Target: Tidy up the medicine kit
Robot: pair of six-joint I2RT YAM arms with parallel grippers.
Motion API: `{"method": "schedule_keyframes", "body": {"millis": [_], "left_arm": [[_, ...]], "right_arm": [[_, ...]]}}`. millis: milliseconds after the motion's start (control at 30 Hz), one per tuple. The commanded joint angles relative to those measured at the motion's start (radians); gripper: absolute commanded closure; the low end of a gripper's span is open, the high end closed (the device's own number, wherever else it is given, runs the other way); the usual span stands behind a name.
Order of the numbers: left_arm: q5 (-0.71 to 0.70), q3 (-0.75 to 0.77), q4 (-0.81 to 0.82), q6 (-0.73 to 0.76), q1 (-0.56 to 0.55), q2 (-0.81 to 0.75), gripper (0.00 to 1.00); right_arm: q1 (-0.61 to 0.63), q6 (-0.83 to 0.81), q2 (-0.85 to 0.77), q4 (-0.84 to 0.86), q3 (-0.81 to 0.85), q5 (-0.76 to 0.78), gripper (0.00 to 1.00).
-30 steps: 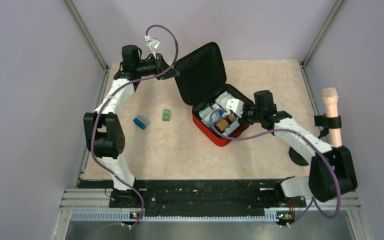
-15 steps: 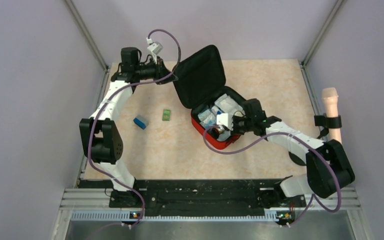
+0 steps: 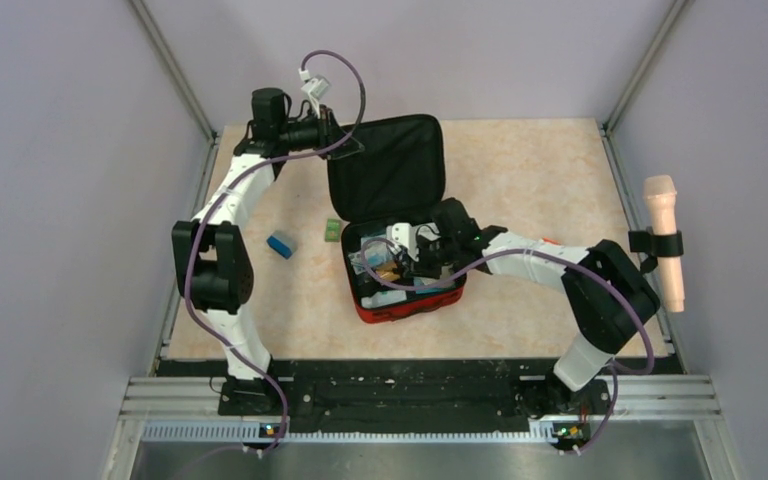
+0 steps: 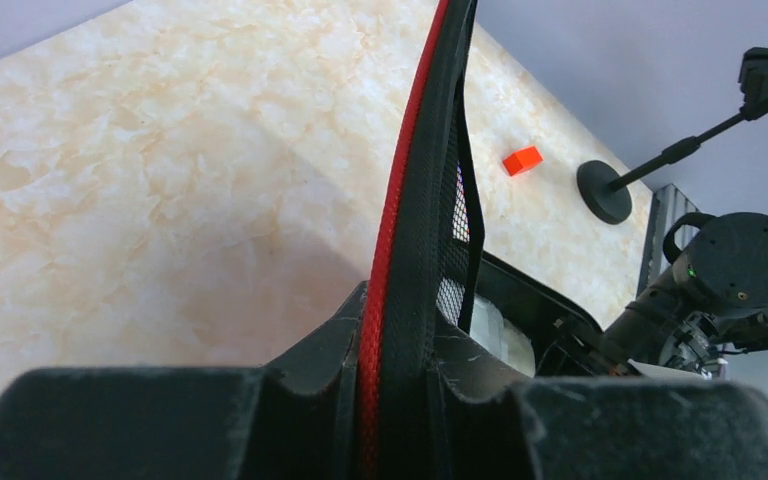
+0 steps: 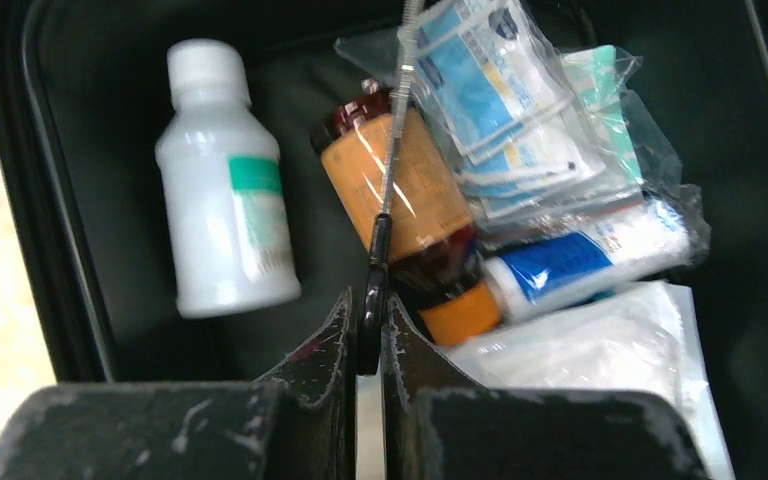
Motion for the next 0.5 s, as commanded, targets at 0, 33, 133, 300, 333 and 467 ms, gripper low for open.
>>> {"method": "schedule_keyframes", "body": {"millis": [0,33,133,300,333,467], "left_arm": [[0.085,0.024,-0.004,-0.012,-0.018,-0.022,0.78],[0.087,0.013,-0.019,0.001,-0.018,-0.036,0.79],[0.082,-0.017,-0.043,0.012,-0.018,-0.074,0.78],[0.071,-0.029,-0.058,-0.036,-0.018,-0.114,0.76],[0.072,-0.033,-0.061,-0.043,-0.018,-0.118,0.76],[0.065,-0.055,-0.088,-0.036,-0.018,-0.146,0.77]], "right_arm": [[0.017,0.001,-0.003,-0.008,0.08,-0.102,1.0],[0.0,-0.024,-0.021,-0.061,0.095,-0.113,1.0],[-0.076,-0.126,-0.088,-0.217,0.157,-0.16,1.0],[-0.171,-0.34,-0.149,-0.434,0.304,-0.251,1.0],[-0.188,-0.36,-0.158,-0.443,0.329,-0.267,1.0],[-0.234,-0.359,-0.17,-0.379,0.429,-0.304,1.0]]}}
